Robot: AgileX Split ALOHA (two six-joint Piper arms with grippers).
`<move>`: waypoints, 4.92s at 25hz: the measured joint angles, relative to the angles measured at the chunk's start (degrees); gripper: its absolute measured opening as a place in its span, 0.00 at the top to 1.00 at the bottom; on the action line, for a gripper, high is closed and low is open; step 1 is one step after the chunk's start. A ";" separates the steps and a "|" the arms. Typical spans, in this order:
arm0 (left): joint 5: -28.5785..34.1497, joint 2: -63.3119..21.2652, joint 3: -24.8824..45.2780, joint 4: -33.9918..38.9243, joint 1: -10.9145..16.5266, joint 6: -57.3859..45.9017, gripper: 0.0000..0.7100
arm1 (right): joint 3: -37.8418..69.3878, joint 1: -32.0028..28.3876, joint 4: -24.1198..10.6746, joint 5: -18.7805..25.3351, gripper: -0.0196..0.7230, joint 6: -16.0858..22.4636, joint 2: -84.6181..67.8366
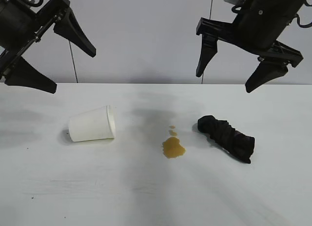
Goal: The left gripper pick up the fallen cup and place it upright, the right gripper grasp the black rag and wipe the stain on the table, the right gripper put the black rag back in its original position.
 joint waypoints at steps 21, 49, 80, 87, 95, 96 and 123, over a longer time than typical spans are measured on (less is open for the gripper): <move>-0.31 0.00 0.00 0.00 0.00 0.00 0.02 | 0.00 0.00 0.00 -0.12 0.10 0.00 0.00; -3.81 1.23 -12.64 42.70 -17.34 31.00 0.02 | 0.00 0.00 0.00 0.50 0.10 -2.75 0.00; -14.32 21.50 -13.07 51.09 -20.18 26.31 0.04 | 0.00 0.00 0.00 2.23 0.10 -4.69 0.00; -14.71 23.94 -13.14 51.04 -20.18 26.31 0.17 | 0.00 0.00 0.00 2.62 0.10 -5.17 0.00; -15.10 24.09 -13.26 51.33 -20.18 26.31 0.42 | 0.00 0.00 0.00 2.66 0.10 -5.29 0.00; -15.10 23.97 -13.26 51.33 -20.18 26.31 0.43 | 0.00 0.00 0.00 2.66 0.10 -5.29 0.00; 5.75 12.02 9.19 -42.62 -0.79 114.91 0.44 | 0.00 0.00 0.24 2.61 0.10 -5.31 0.00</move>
